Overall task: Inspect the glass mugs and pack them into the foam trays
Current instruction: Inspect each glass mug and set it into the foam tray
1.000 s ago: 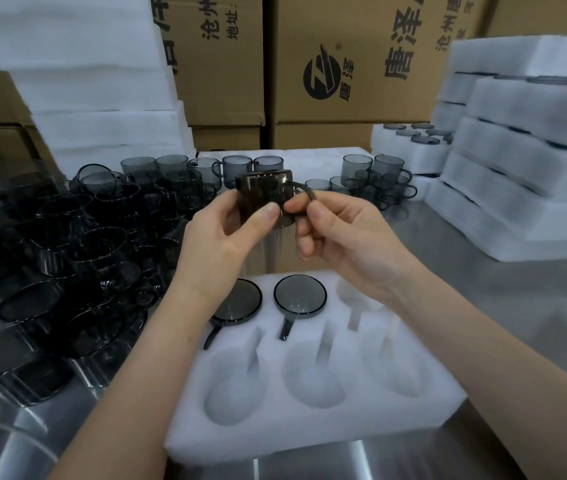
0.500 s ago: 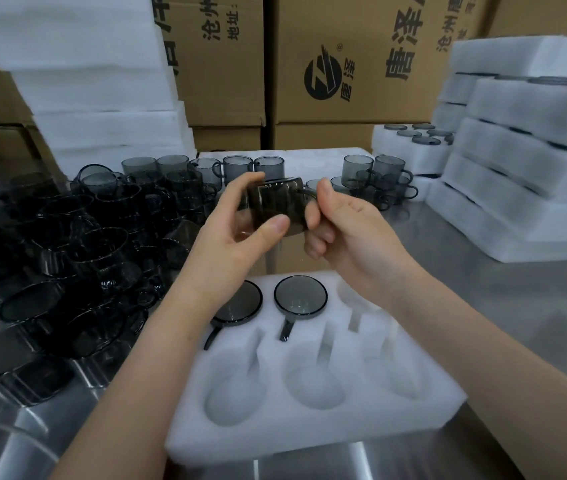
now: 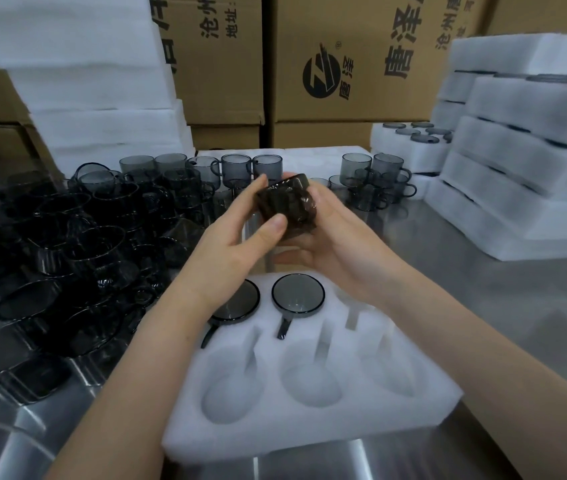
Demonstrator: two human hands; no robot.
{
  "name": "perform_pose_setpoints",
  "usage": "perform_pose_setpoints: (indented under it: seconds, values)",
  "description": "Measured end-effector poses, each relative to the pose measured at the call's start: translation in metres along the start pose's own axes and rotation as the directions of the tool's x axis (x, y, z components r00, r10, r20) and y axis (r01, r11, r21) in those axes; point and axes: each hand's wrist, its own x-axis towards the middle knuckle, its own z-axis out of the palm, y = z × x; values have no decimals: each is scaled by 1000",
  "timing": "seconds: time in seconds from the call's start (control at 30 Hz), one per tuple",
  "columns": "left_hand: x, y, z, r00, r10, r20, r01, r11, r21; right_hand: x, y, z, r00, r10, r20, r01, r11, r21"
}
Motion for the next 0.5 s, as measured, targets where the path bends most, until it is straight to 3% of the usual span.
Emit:
perform_pose_setpoints:
  seconds: [0.07,0.17,0.27,0.4,0.5]
  values:
    - [-1,2,0,999,20,-48,-18,999,42,-1,0,0,1000,-13,5,13,999,36]
    - [-3,6,0,980,171,-101,-152,973,173,-2,2,1,993,-72,-91,68,997,-41]
    - [-4,9,2,969,244,-36,-226,938,264,0,7,2,959,-202,-200,136,944,-299]
    - [-4,11,4,963,257,-82,-220,924,313,1,8,5,903,-381,-197,201,782,-590]
    - [-5,11,4,955,283,-87,-241,915,324,0,7,3,897,-381,-223,206,808,-552]
